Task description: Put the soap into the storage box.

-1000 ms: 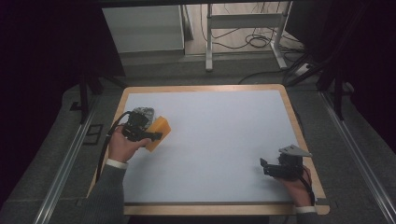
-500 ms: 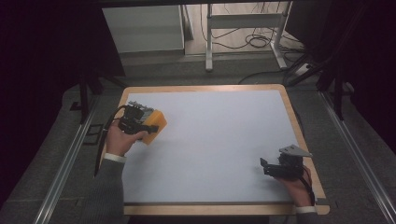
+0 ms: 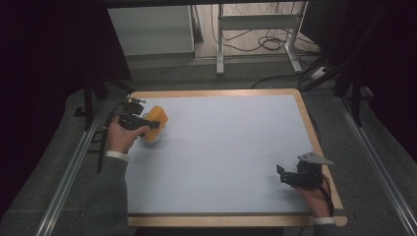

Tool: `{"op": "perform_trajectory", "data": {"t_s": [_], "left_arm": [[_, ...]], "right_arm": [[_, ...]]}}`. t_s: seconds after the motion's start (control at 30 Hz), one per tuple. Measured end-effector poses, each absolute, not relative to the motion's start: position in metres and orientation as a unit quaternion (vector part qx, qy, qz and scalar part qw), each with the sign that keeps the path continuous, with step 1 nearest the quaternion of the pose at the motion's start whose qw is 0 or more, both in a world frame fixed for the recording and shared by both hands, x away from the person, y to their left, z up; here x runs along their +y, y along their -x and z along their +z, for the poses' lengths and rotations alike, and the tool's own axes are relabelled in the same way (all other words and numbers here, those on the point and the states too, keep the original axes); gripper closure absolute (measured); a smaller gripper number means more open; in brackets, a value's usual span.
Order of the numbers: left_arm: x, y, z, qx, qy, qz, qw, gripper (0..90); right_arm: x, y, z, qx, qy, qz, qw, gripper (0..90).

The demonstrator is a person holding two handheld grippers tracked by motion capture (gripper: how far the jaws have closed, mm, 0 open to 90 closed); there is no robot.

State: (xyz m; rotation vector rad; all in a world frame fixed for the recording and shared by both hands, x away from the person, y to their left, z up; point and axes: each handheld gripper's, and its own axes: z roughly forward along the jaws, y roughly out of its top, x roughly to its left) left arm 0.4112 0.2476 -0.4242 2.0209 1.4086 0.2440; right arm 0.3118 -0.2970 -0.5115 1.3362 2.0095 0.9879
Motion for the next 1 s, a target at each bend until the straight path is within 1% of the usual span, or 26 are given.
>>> {"op": "perform_trajectory", "data": {"t_s": [0.13, 0.33, 0.47, 0.73, 1.0], "left_arm": [[0.249, -0.419, -0.427, 0.543, -0.770, 0.082, 0.324, 60.9], [0.251, -0.428, -0.432, 0.553, -0.764, 0.080, 0.322, 60.9], [0.253, -0.436, -0.438, 0.567, -0.754, 0.087, 0.320, 60.9], [0.262, -0.451, -0.450, 0.599, -0.734, 0.082, 0.308, 60.9], [0.268, -0.458, -0.459, 0.619, -0.712, 0.082, 0.321, 60.9]], "right_arm": [[-0.298, -0.312, -0.511, 0.742, -0.496, 0.367, 0.263, 6.1], [-0.298, -0.312, -0.512, 0.742, -0.496, 0.366, 0.264, 6.2], [-0.298, -0.312, -0.511, 0.741, -0.496, 0.367, 0.266, 6.1], [-0.299, -0.312, -0.512, 0.738, -0.500, 0.365, 0.268, 6.1], [-0.298, -0.312, -0.513, 0.740, -0.499, 0.363, 0.268, 6.1]]}}
